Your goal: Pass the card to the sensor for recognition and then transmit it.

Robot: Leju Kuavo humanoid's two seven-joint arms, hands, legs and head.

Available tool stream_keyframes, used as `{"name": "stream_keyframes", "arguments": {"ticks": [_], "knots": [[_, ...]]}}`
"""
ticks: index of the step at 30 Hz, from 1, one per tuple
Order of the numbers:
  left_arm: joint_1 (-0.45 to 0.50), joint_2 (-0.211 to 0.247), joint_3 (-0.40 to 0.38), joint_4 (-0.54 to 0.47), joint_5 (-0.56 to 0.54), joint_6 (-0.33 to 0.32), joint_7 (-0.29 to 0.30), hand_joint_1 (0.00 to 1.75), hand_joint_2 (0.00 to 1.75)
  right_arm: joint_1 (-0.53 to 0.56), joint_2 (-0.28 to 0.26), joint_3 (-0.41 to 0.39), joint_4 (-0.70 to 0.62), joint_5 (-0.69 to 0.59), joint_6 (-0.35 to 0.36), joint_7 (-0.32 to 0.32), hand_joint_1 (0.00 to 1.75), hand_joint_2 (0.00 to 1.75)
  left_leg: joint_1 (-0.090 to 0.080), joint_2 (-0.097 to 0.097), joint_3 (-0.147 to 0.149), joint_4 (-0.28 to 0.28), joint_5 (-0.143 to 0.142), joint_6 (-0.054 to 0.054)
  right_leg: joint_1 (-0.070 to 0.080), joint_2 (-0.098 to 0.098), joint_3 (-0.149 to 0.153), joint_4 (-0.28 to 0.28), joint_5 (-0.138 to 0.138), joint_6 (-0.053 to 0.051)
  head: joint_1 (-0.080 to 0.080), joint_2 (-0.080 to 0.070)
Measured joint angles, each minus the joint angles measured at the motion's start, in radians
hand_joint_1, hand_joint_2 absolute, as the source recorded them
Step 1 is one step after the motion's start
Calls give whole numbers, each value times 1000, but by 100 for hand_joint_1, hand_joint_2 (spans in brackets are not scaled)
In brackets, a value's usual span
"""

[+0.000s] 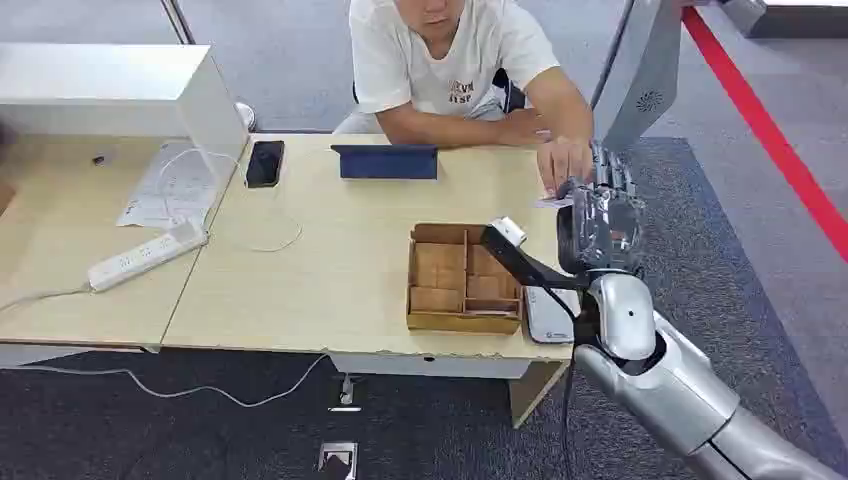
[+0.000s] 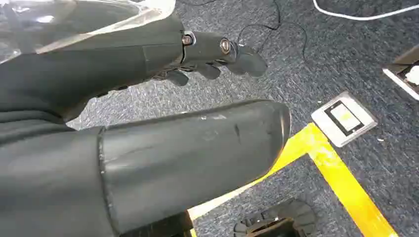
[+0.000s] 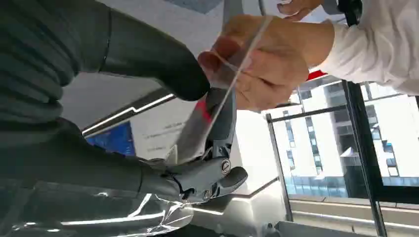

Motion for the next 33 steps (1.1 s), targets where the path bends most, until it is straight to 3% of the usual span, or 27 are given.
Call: {"name": "stream_keyframes", "arguments": {"ticks": [8, 18, 25, 33], "knots": [[0, 0, 0, 0, -1, 0, 0, 0, 0, -7, 3, 0, 17, 0, -10, 0, 175, 175, 0, 0, 0, 0, 0, 0, 0, 0, 0, 0, 0, 0, 0, 0], [-7, 0, -9, -1, -9, 1, 7, 0, 0, -8, 5, 17, 30, -64, -92, 0, 175, 175, 0, 0, 0, 0, 0, 0, 0, 0, 0, 0, 0, 0, 0, 0], [-8, 0, -19, -8, 0, 3, 10, 0, 0, 0, -2, 52, 36, -146, -16, 0, 175, 175, 0, 0, 0, 0, 0, 0, 0, 0, 0, 0, 0, 0, 0, 0], [3, 0, -20, -13, 57, 22, -21, 0, 0, -4, 8, 154, 79, -261, 69, -24, 175, 175, 0, 0, -1, 0, 0, 0, 0, 0, 0, 0, 0, 0, 0, 0]]}}
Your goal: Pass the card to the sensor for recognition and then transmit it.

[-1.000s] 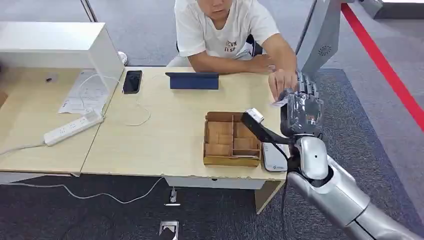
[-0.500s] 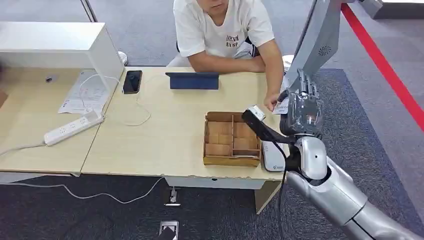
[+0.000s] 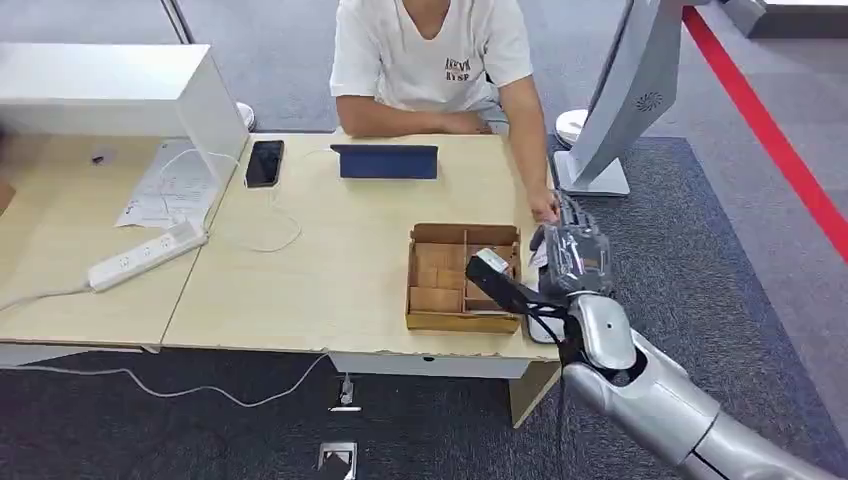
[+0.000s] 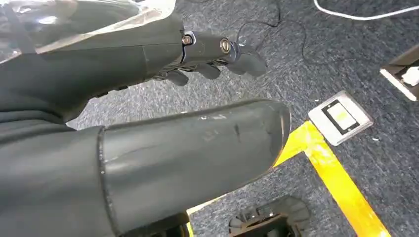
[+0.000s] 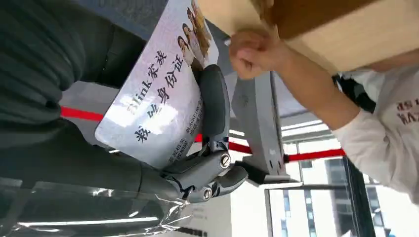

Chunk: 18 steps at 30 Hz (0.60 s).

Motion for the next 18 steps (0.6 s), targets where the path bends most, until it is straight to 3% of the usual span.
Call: {"name": "stream_keyframes", "arguments": {"ticks": [8, 18], "knots": [[17, 5, 0, -1, 56, 9, -37, 0, 0, -13, 72, 108, 119, -64, 14, -75, 175, 175, 0, 0, 0, 0, 0, 0, 0, 0, 0, 0, 0, 0, 0, 0], [22, 8, 0, -2, 73, 15, -37, 0, 0, -18, 110, 165, 203, -84, -17, -65, 175, 175, 0, 0, 0, 0, 0, 0, 0, -1, 0, 0, 0, 0, 0, 0]]}}
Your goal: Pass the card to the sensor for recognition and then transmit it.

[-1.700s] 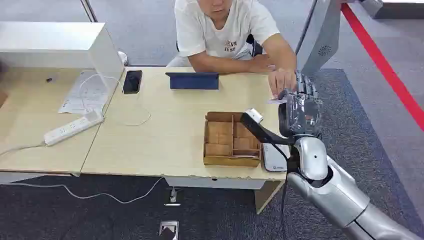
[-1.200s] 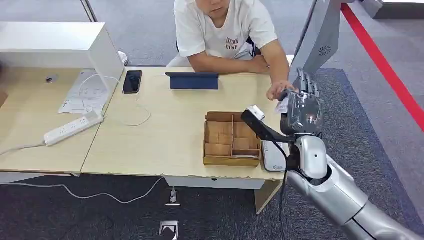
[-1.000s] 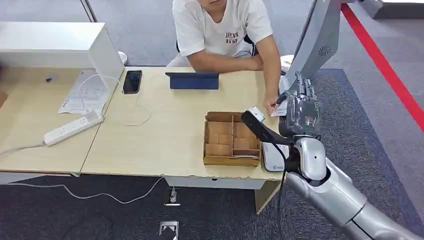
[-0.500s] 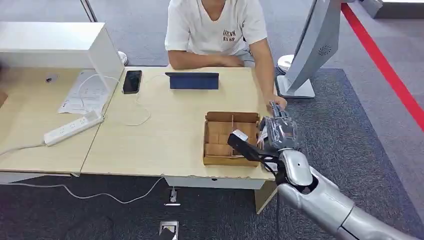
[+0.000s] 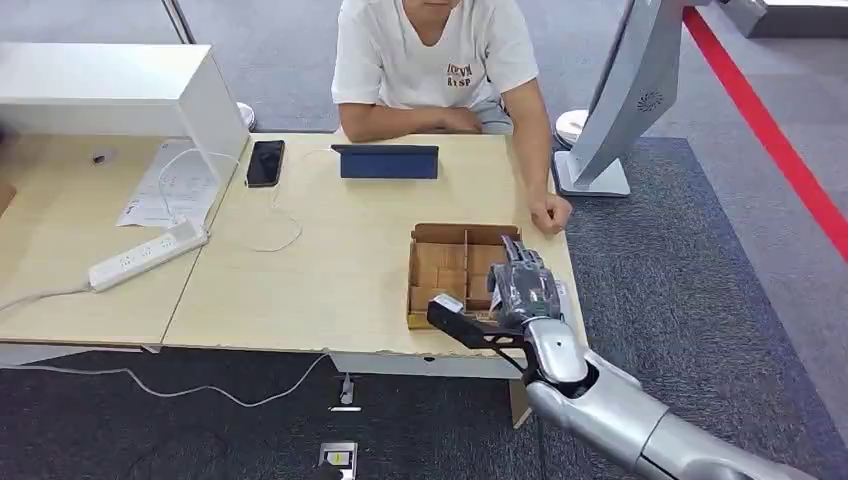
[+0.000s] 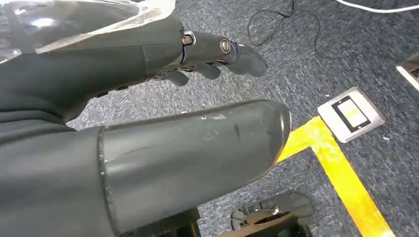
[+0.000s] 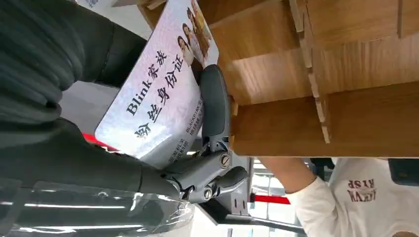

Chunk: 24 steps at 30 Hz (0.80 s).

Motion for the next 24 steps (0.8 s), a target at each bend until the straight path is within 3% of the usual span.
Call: {"name": "stream_keyframes", "arguments": {"ticks": [6, 13, 17, 22, 24], "knots": [[-1, 3, -6, 0, 0, 1, 15, 0, 0, -1, -21, -3, 11, 8, -179, 59, 175, 175, 0, 0, 0, 1, 0, 0, 0, 0, 0, 0, 0, 0, 0, 0], [-8, 4, -29, 0, -22, 0, 28, 0, 0, 0, -78, -56, -44, 131, -384, 89, 175, 175, 0, 0, 1, 1, 0, 0, 0, 0, 0, 0, 0, 0, 0, 0], [-14, 4, -43, 0, -26, 0, 30, 0, 0, 4, -105, -117, -91, 201, -367, 89, 175, 175, 0, 0, 1, 1, 0, 0, 0, 0, 0, 0, 0, 0, 0, 0], [-16, 4, -52, 0, -24, 0, 26, 0, 0, 28, -137, -185, -140, 222, -214, 90, 175, 175, 0, 0, 1, 1, 0, 0, 0, 0, 0, 0, 0, 0, 0, 0], [-16, 4, -53, 0, -23, 0, 26, 0, 0, 40, -145, -197, -145, 215, -188, 90, 175, 175, 0, 0, 1, 1, 0, 0, 0, 0, 0, 0, 0, 0, 0, 0]]}}
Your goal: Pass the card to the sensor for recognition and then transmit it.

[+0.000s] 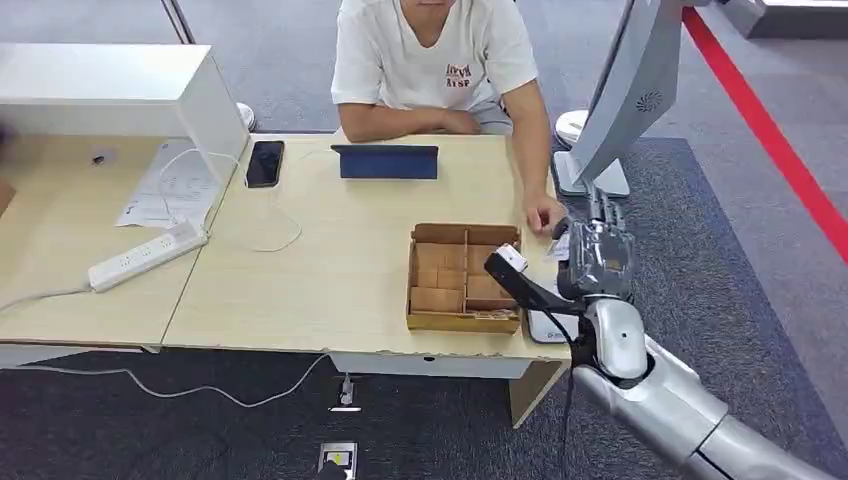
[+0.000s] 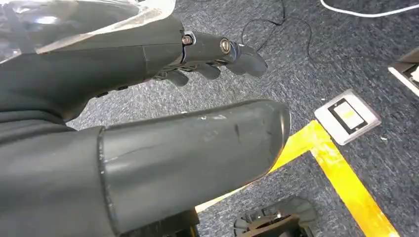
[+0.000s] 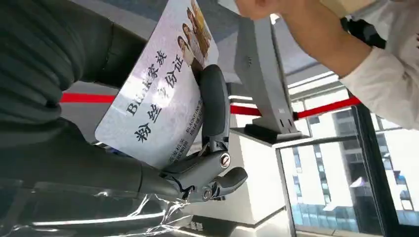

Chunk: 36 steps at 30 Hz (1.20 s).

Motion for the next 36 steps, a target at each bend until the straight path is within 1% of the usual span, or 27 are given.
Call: {"name": "stream_keyframes", "arguments": {"ticks": [4, 12, 26, 36], "knots": [[0, 0, -1, 0, 9, 1, -4, 0, 0, 22, -13, -7, 1, -28, 61, 0, 175, 175, 0, 0, 0, 0, 0, 0, 0, 0, 0, 0, 0, 0, 0, 0], [5, -1, -1, 0, 20, 13, -12, 0, 0, 50, -20, -7, 12, -71, 90, 0, 175, 175, 0, 0, 0, 0, 0, 0, 0, 0, 0, 0, 0, 0, 0, 0], [10, -3, -1, -1, 22, 18, -24, 0, 0, 73, -10, 23, 58, -151, 101, 0, 175, 175, 0, 0, -1, 0, 0, 0, 0, 0, 0, 0, 0, 0, 0, 0], [15, -3, 1, -1, 24, 18, -30, 0, 0, 73, 11, 53, 99, -212, 98, -5, 175, 175, 0, 0, -1, 0, 0, 0, 0, 0, 0, 0, 0, 0, 0, 0]]}}
